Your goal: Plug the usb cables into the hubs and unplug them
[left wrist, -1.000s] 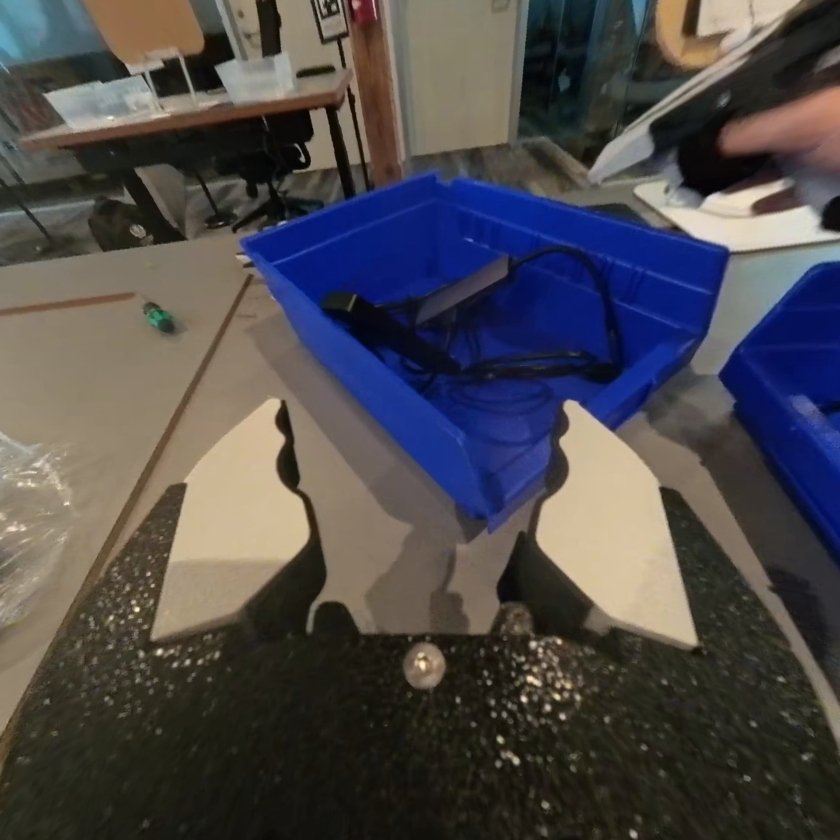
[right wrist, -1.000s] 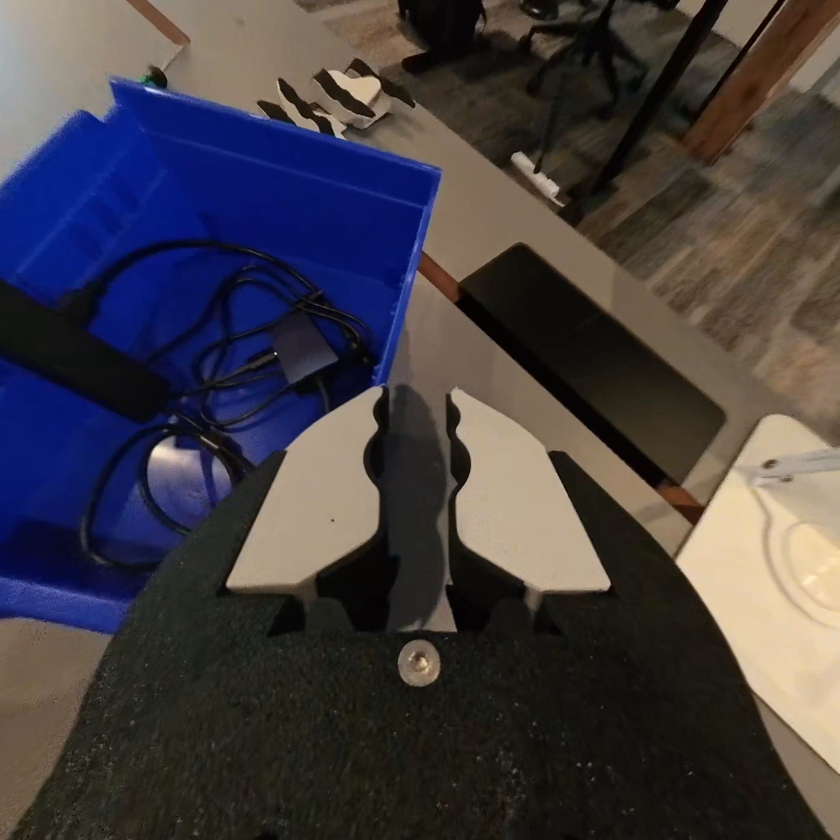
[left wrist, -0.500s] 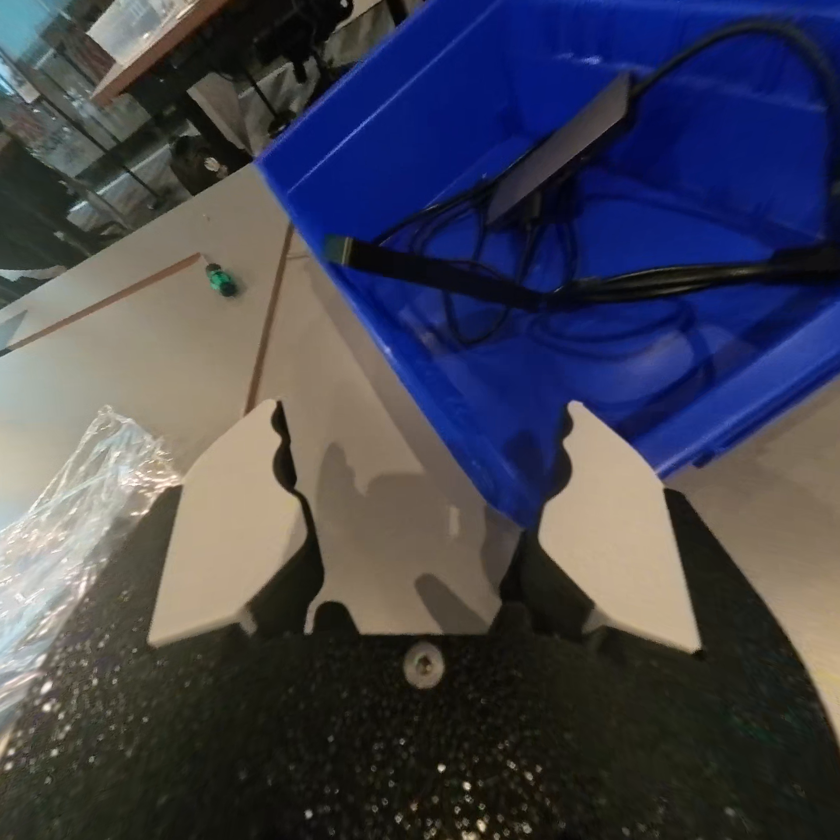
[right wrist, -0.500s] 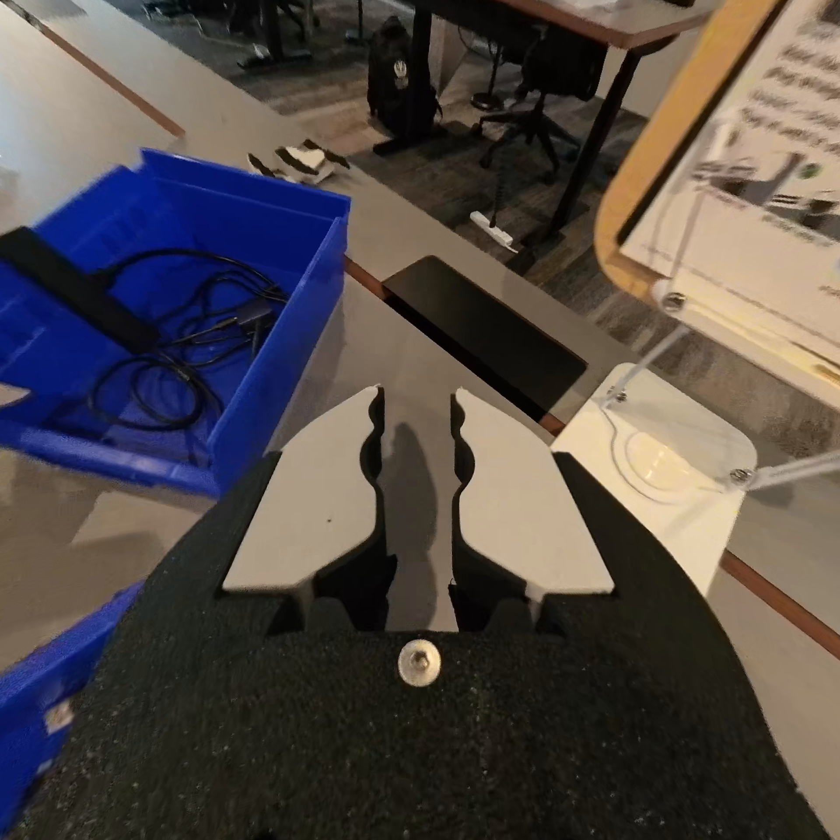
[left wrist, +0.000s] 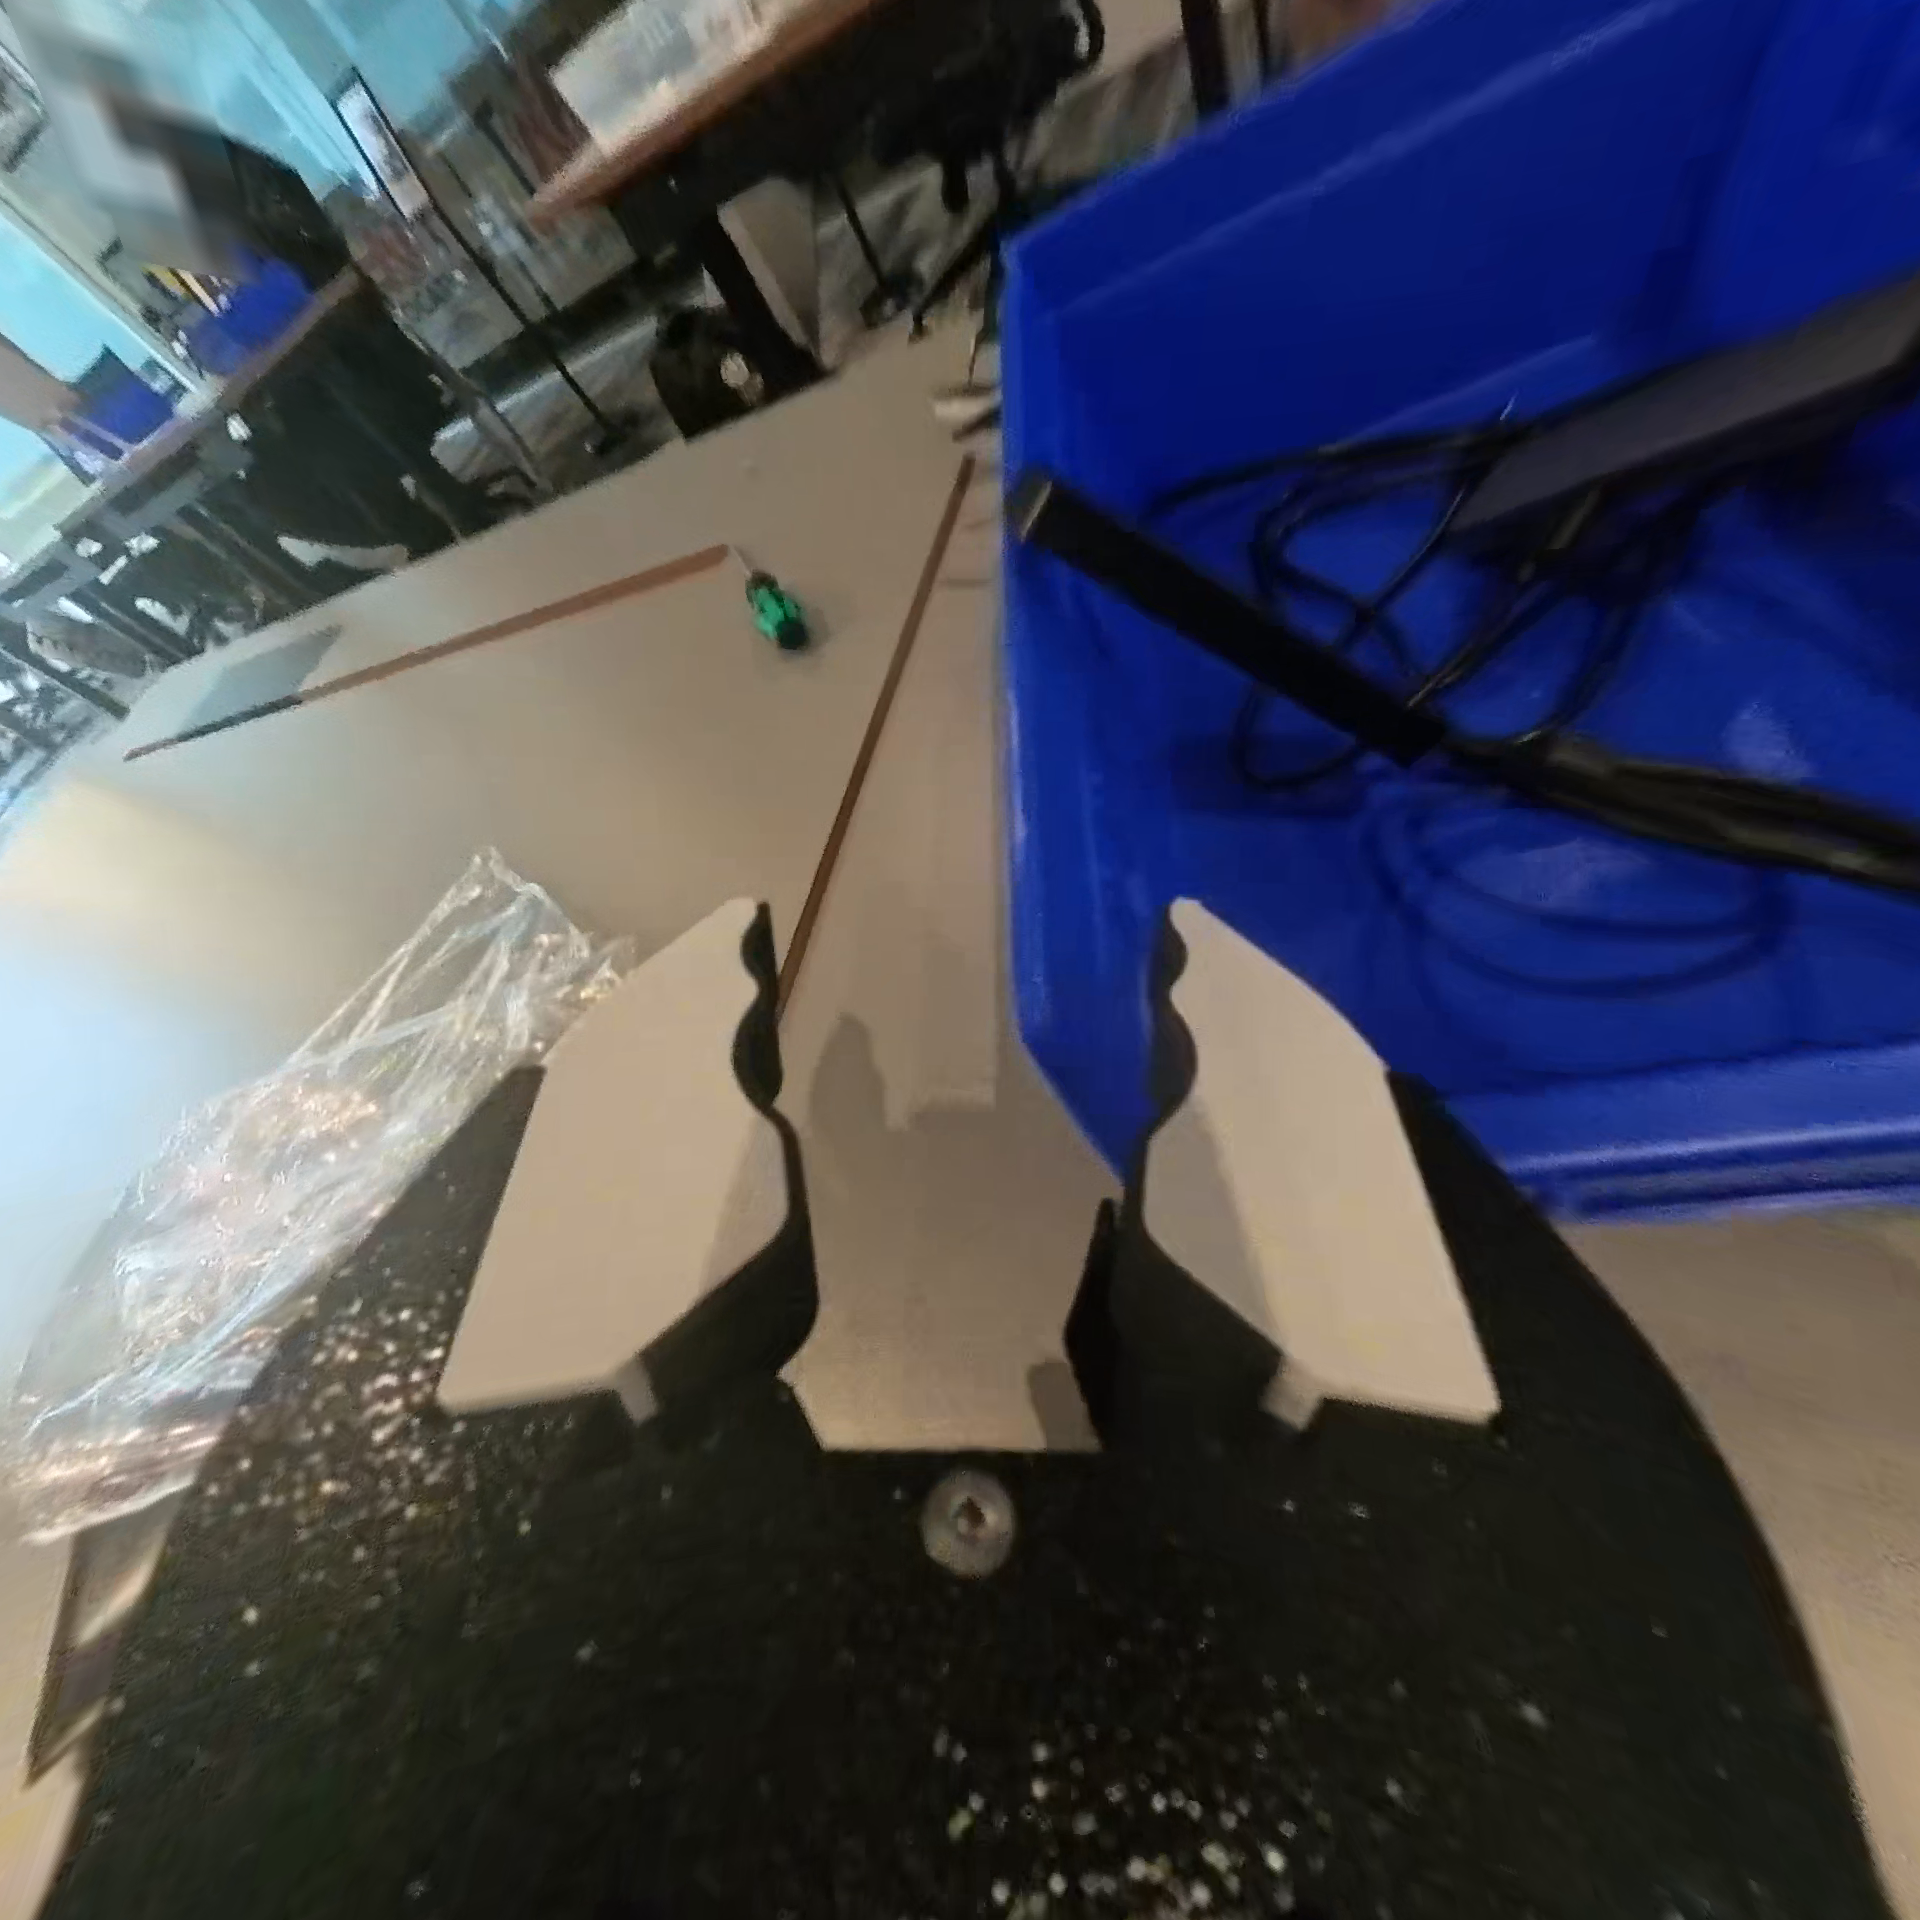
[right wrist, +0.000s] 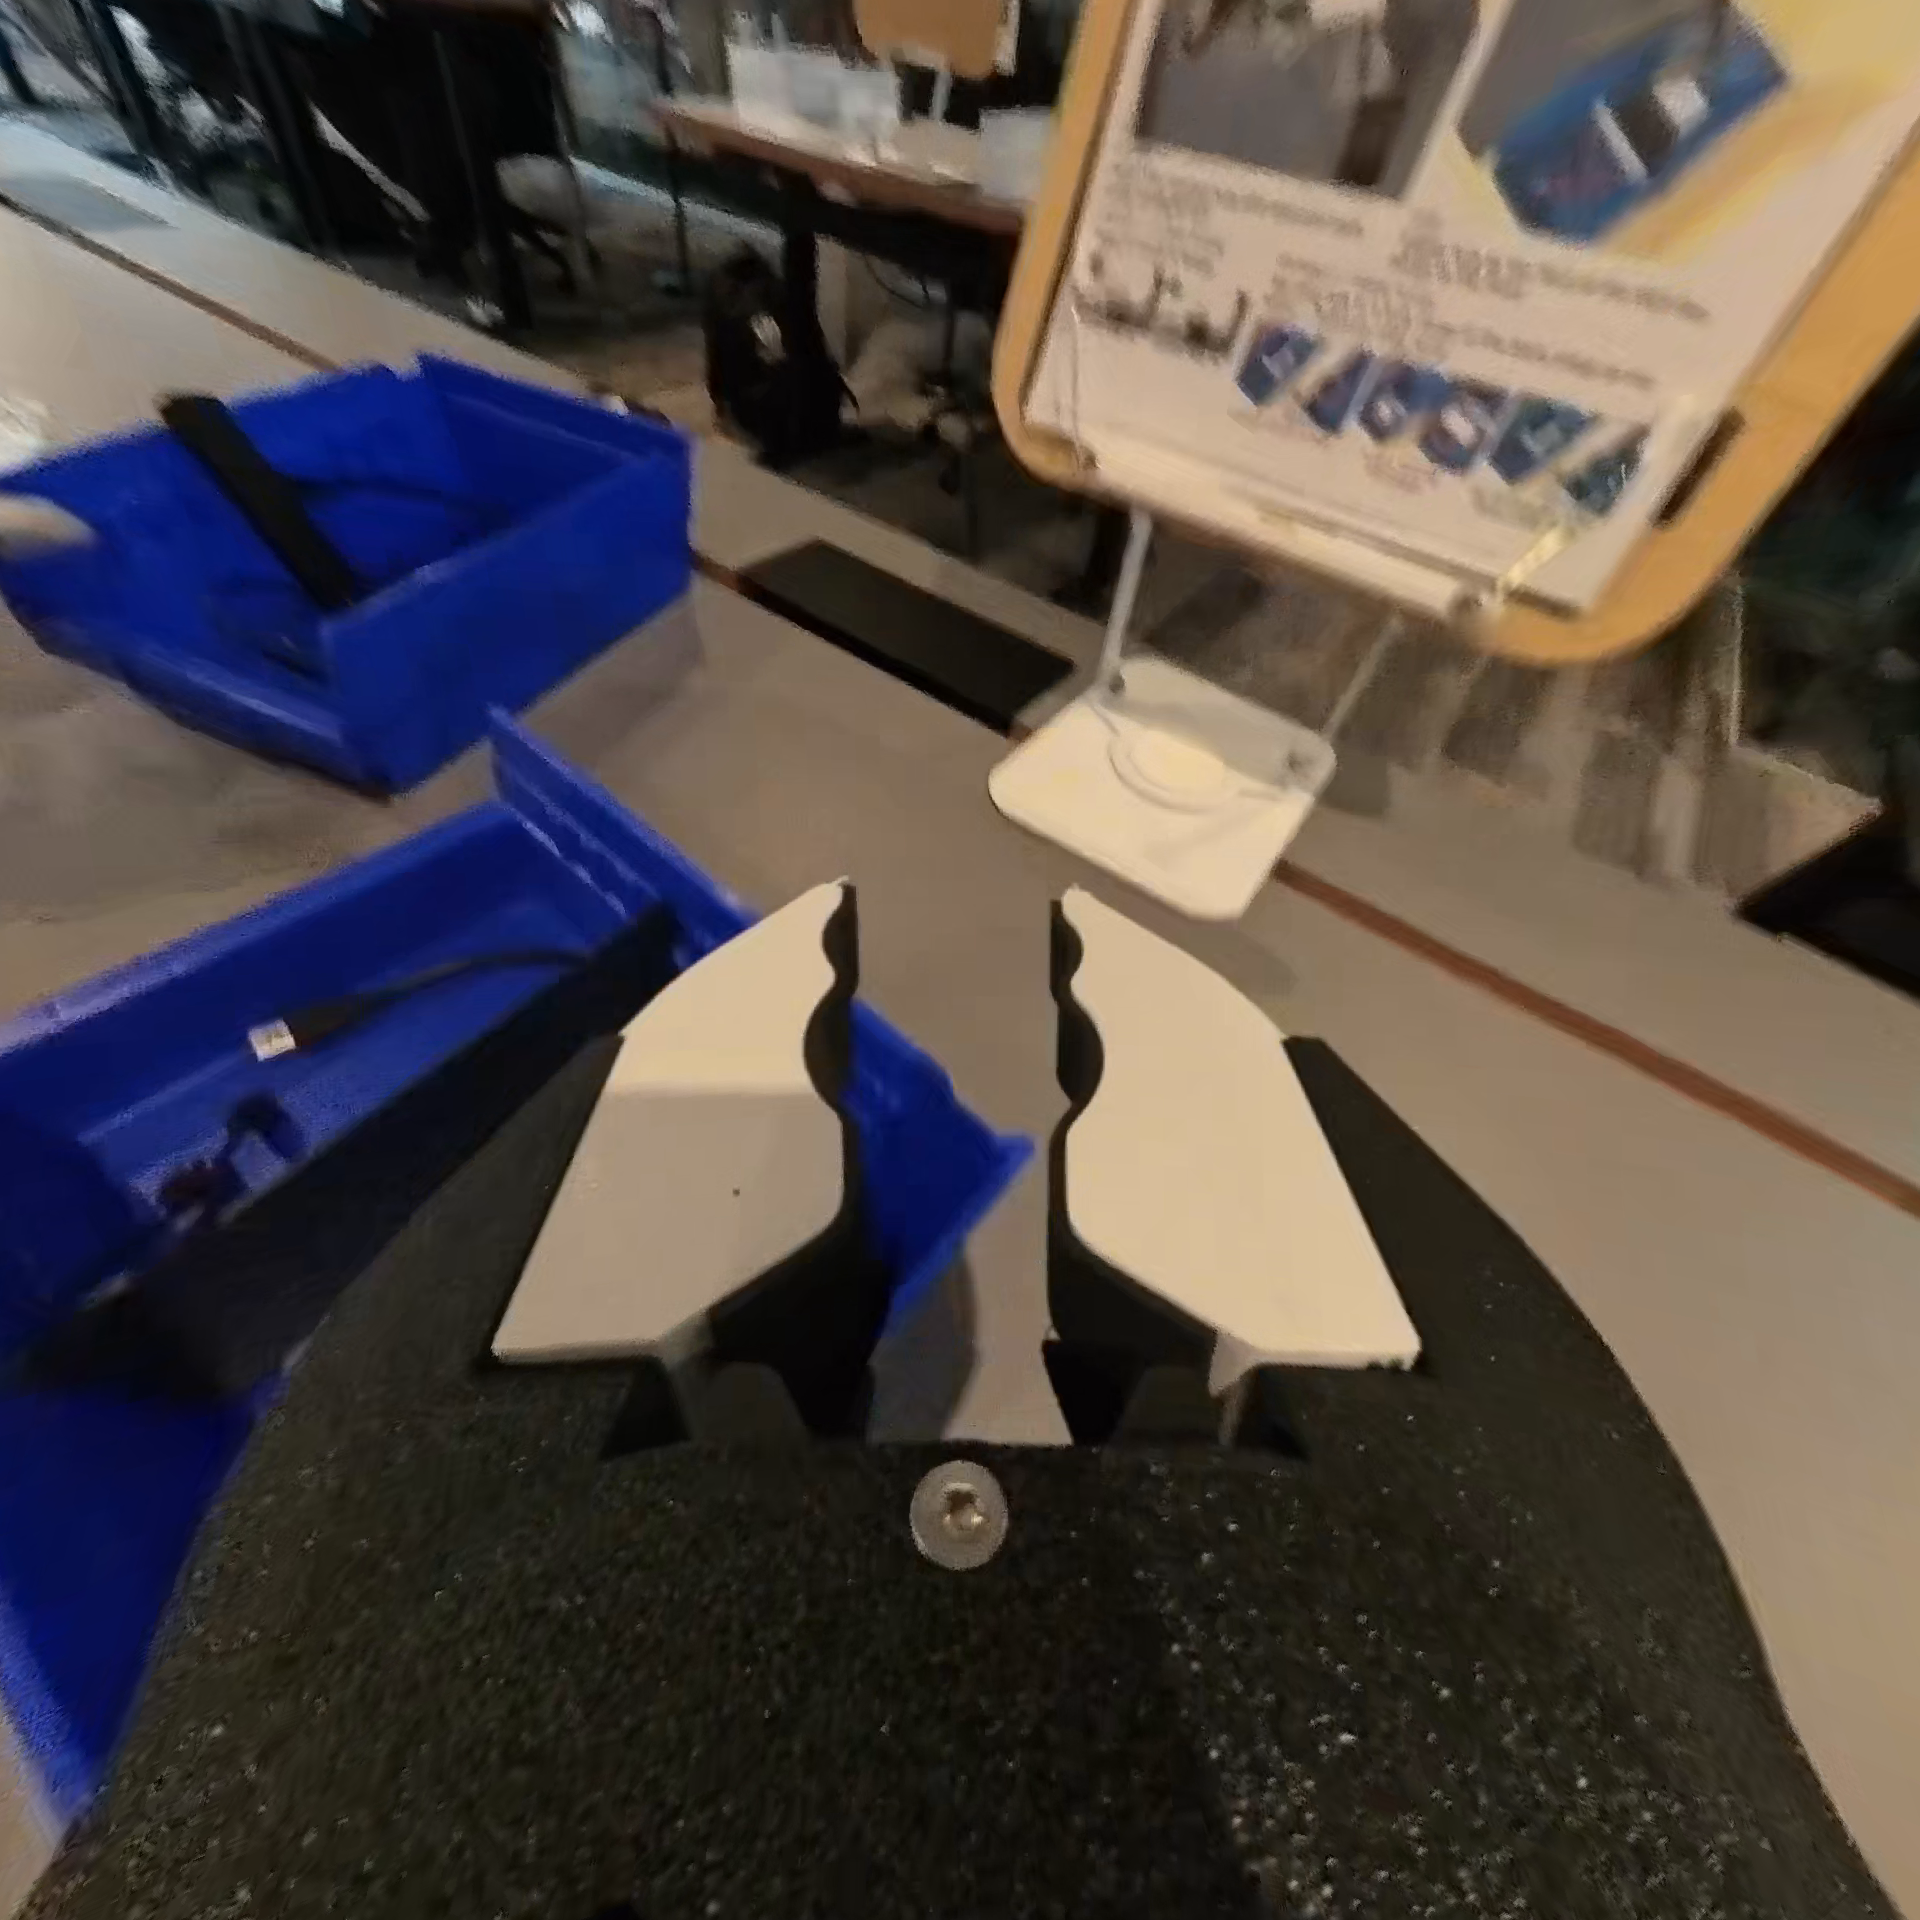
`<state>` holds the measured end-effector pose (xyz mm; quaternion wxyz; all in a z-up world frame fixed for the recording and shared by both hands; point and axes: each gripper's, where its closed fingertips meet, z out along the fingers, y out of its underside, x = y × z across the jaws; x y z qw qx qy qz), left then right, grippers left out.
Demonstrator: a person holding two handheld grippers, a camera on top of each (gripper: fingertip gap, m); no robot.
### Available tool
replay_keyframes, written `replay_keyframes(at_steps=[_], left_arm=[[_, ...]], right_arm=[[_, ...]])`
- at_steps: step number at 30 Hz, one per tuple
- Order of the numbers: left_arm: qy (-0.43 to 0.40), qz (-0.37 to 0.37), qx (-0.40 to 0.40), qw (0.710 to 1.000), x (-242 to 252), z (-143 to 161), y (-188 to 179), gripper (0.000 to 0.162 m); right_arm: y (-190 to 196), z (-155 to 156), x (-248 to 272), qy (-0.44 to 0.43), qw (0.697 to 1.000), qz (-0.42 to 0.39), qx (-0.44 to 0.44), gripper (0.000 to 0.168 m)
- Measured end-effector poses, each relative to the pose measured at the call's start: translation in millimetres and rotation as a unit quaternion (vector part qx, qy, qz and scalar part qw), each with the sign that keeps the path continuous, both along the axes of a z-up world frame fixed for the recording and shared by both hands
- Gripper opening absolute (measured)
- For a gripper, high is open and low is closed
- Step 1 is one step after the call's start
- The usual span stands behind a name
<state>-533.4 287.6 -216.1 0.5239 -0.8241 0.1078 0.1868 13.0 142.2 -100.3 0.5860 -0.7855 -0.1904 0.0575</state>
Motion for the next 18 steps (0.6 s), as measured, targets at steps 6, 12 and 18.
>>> replay_keyframes(at_steps=[6,12,18], left_arm=[[0.004,-0.072,0.07,0.995,54.1,33.1,-29.1,0.07],[0.029,-0.162,0.109,0.98,126.4,52.3,-50.8,0.07],[0.034,-0.221,0.116,0.968,164.7,59.3,-65.1,0.071]], right_arm=[[-47.0,-71.2,14.4,0.026,0.983,-0.018,-0.183,0.071],[-58.3,-121.2,-4.2,0.0,0.933,0.002,-0.359,0.058],[-39.7,-139.7,15.2,-0.118,0.902,0.005,-0.415,0.015]])
